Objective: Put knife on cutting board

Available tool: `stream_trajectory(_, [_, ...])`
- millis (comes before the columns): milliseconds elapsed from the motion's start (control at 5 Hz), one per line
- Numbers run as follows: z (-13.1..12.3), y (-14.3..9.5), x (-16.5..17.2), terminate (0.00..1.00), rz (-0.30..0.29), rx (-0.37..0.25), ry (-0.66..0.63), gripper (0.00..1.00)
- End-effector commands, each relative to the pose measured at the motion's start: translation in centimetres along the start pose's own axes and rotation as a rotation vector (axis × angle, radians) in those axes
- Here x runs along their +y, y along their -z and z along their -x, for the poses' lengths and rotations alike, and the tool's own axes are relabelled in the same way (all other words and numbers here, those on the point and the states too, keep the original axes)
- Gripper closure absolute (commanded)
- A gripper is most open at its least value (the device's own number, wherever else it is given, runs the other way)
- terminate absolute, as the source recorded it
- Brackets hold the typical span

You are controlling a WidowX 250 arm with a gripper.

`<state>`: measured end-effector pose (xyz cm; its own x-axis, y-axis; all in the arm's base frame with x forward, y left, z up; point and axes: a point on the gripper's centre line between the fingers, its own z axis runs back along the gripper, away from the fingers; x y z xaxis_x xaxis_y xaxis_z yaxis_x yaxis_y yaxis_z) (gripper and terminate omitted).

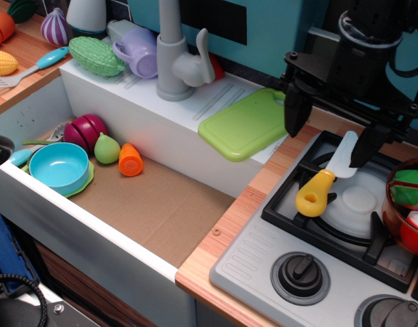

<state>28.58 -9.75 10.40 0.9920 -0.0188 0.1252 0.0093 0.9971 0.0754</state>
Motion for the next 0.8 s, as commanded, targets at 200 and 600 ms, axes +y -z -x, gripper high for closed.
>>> stream_trajectory(200, [0.3, 0.9, 0.0, 0.0, 0.007, -0.01, -0.025, 0.0])
stream_trajectory(600, [0.8, 3.0, -0.3, 0.0, 0.093, -0.032, -0.061, 0.0])
